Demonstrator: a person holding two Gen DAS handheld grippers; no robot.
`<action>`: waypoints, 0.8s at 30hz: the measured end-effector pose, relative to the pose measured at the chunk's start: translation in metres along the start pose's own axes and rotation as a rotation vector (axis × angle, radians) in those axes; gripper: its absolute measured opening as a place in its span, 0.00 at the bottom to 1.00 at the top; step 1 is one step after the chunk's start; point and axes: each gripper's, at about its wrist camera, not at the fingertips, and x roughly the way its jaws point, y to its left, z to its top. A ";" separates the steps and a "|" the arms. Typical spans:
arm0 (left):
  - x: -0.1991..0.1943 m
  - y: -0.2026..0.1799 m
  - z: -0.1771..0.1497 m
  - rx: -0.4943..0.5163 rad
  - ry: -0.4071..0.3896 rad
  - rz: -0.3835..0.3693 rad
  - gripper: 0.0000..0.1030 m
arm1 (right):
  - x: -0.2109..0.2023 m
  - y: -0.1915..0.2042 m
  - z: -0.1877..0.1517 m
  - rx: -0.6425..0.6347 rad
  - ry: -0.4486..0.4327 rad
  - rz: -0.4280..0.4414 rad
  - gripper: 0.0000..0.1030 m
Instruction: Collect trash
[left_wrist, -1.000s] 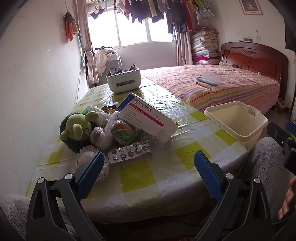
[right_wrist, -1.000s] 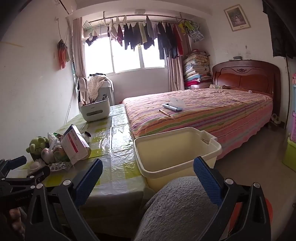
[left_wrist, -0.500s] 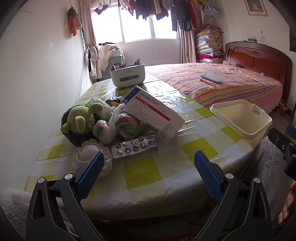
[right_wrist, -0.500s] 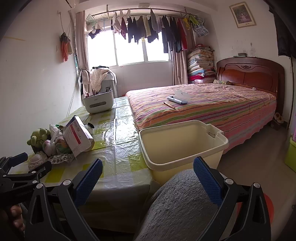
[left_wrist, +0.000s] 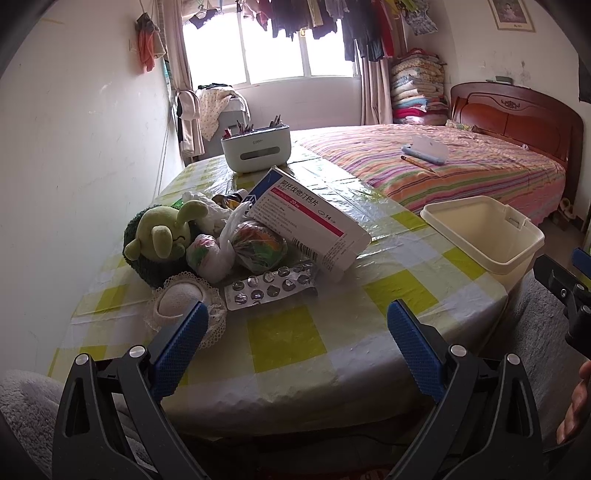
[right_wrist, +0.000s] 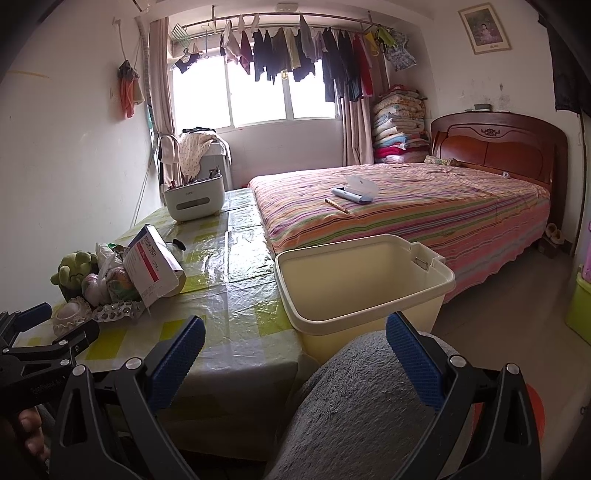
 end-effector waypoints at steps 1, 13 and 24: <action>0.000 0.000 0.000 0.001 0.001 0.001 0.93 | 0.001 0.000 -0.001 -0.001 0.004 0.000 0.93; 0.001 0.001 -0.003 -0.002 0.006 0.001 0.93 | 0.004 0.003 -0.004 -0.003 0.029 -0.001 0.93; 0.002 0.001 -0.006 -0.001 0.013 0.002 0.93 | 0.007 0.003 -0.005 0.001 0.044 0.002 0.93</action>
